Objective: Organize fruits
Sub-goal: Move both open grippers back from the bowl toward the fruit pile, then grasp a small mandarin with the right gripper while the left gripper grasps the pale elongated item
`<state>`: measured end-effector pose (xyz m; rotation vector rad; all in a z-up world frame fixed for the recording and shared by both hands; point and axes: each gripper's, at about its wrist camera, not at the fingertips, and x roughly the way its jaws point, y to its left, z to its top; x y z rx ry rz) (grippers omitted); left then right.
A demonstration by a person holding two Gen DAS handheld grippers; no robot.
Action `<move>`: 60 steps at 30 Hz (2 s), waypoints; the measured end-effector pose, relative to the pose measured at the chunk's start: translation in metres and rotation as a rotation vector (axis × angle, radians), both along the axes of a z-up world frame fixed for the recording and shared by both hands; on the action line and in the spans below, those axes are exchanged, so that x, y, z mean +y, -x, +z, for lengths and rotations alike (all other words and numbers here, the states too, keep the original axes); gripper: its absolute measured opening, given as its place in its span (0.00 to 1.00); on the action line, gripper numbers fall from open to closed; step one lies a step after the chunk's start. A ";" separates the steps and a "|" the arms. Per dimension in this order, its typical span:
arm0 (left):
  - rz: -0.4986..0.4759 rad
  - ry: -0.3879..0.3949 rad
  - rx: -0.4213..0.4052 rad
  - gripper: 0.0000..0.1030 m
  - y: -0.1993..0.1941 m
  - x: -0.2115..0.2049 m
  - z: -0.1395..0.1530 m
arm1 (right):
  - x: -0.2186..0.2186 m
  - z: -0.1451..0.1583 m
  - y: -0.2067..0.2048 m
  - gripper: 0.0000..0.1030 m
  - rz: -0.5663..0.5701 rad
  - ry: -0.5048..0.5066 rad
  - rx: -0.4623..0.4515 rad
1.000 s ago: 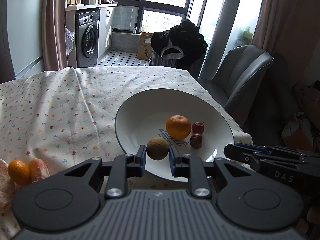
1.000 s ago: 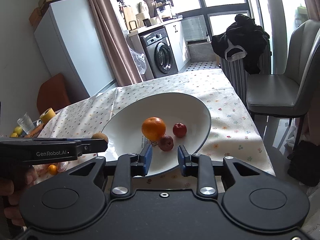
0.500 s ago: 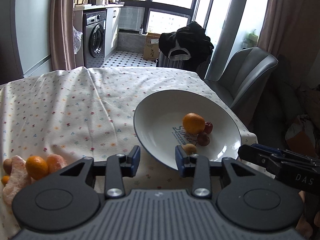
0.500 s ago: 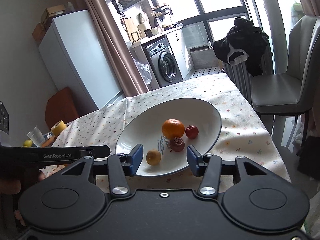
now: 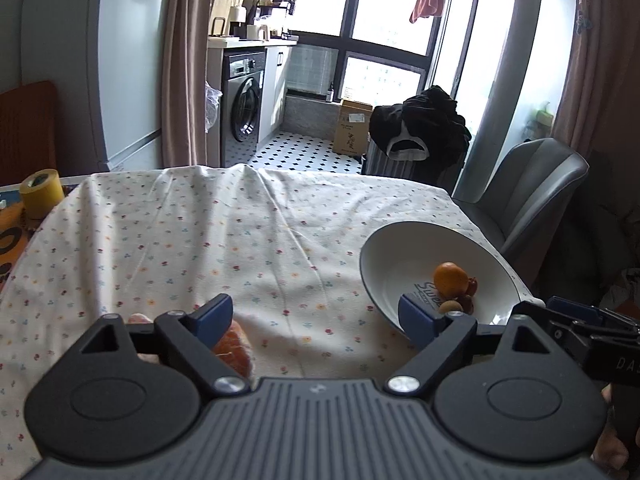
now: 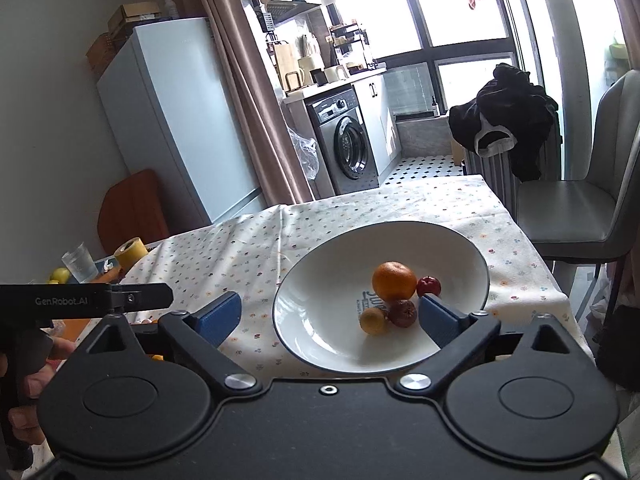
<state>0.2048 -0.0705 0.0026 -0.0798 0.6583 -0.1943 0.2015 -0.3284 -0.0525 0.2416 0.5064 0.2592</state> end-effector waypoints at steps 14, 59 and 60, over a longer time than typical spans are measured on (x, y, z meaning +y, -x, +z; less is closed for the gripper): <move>0.173 -0.003 -0.029 0.95 0.027 0.068 0.015 | 0.045 0.013 -0.018 1.00 0.119 0.020 0.011; 0.282 0.086 0.148 0.36 0.017 0.134 -0.056 | 0.167 -0.025 -0.056 0.32 0.515 0.118 0.198; 0.281 0.094 0.155 0.31 0.015 0.134 -0.058 | 0.170 -0.026 -0.057 0.31 0.524 0.119 0.198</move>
